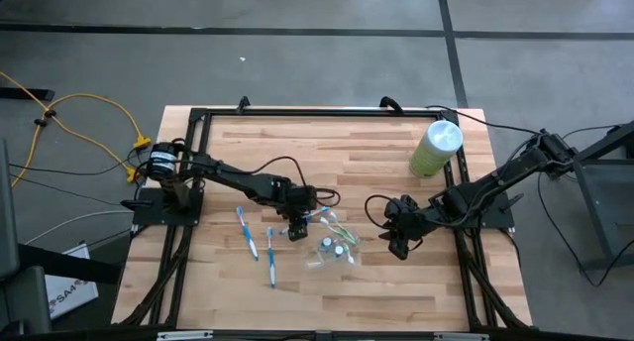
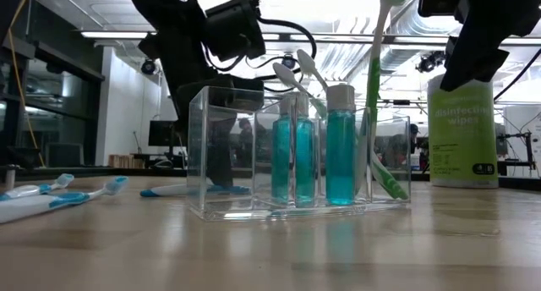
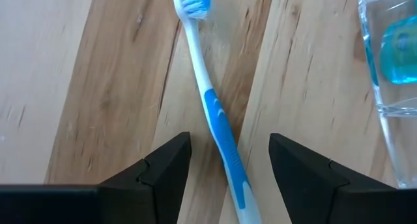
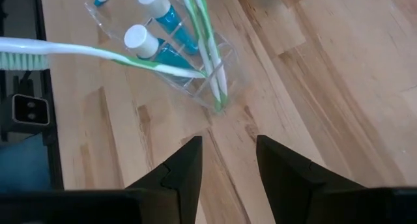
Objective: Pick & Place toothbrushing station
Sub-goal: Put the top right blue toothbrush into the transparent organizer
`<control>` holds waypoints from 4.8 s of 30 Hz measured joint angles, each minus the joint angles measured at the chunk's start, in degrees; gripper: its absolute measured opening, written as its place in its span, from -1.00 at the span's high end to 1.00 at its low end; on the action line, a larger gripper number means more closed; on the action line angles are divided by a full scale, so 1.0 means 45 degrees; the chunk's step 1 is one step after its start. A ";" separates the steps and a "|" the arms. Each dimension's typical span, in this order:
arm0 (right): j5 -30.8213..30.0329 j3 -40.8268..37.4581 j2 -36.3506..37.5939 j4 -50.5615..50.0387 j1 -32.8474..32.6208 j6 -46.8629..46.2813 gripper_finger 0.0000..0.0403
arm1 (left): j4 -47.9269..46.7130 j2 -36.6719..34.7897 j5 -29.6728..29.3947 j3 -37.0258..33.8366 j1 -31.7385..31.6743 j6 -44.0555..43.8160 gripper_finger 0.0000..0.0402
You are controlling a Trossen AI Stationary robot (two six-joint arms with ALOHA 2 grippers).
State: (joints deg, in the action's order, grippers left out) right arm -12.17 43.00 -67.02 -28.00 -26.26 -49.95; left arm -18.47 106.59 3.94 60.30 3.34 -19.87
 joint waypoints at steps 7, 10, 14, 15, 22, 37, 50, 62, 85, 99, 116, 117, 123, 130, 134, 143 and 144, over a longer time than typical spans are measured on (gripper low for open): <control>0.0125 0.0000 0.0000 0.0105 0.0000 -0.0018 0.32 | -0.0239 0.0150 -0.0835 0.0003 0.0271 0.0075 0.05; 0.0137 0.0000 0.0000 0.0100 0.0000 -0.0275 0.32 | -0.0477 0.0160 -0.0927 0.0003 0.0255 0.0008 0.20; 0.0170 0.0000 0.0000 0.0100 0.0000 -0.0325 0.32 | -0.0676 0.0169 -0.0904 -0.0010 0.0198 -0.0138 0.45; 0.0171 0.0002 0.0000 0.0100 0.0000 -0.0325 0.32 | -0.0688 0.0169 -0.0906 -0.0011 0.0198 -0.0154 0.52; 0.0176 0.0000 0.0000 0.0099 0.0000 -0.0325 0.32 | -0.0817 0.0169 -0.0955 -0.0021 0.0189 -0.0176 0.89; 0.0179 0.0000 0.0000 0.0096 0.0000 -0.0289 0.32 | -0.0827 -0.0037 -0.1888 -0.0045 0.0229 -0.0117 0.98; 0.0178 0.0000 0.0000 0.0093 0.0000 -0.0282 0.32 | -0.0817 -0.1254 -0.4292 -0.0094 0.0358 0.0218 0.98; 0.0155 0.0000 0.0000 0.0096 0.0000 -0.0180 0.32 | -0.0614 -0.1602 -0.4796 -0.0074 0.0555 0.0391 0.99; -0.3653 0.0000 0.0000 0.3164 0.0000 0.4220 0.32 | 0.2422 -0.6232 -0.8679 -0.0045 0.2586 0.3628 0.99; -0.4593 0.0002 0.0000 0.8130 0.0005 1.0716 0.32 | 0.6225 -0.6232 -0.8859 -0.0045 0.4534 0.6979 0.99; -0.2637 0.0005 -0.1305 1.3996 0.0024 1.5743 0.32 | 0.9358 -0.5356 -0.6893 -0.0031 0.4426 0.8812 0.99; -0.2622 0.0005 -0.1330 1.4187 0.0024 1.5840 0.32 | 0.9532 -0.5260 -0.6789 -0.0031 0.4393 0.8810 0.99; -0.2400 0.0005 -0.1355 1.4766 0.0029 1.6204 0.32 | 1.0747 -0.4759 -0.5583 -0.0031 0.4039 0.9128 0.99; -0.1889 0.0005 -0.1360 1.5008 0.0034 1.6156 0.32 | 1.1414 -0.4395 -0.5457 -0.0026 0.3722 0.9191 0.99; -0.1893 0.0005 -0.1360 1.5250 0.0039 1.6252 0.32 | 1.1786 -0.4229 -0.4908 -0.0036 0.3571 0.9368 0.99; -0.1937 0.0005 -0.1360 1.5624 0.0039 1.6495 0.32 | 1.2131 -0.4110 -0.4744 -0.0036 0.3457 0.9460 0.99; -0.1932 0.0005 -0.1360 1.5624 0.0039 1.6495 0.32 | 1.2155 -0.4110 -0.4744 -0.0036 0.3457 0.9456 0.99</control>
State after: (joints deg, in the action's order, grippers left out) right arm -20.86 43.03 -73.14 42.30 -26.09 24.27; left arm 36.23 88.09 -17.41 60.14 18.90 22.68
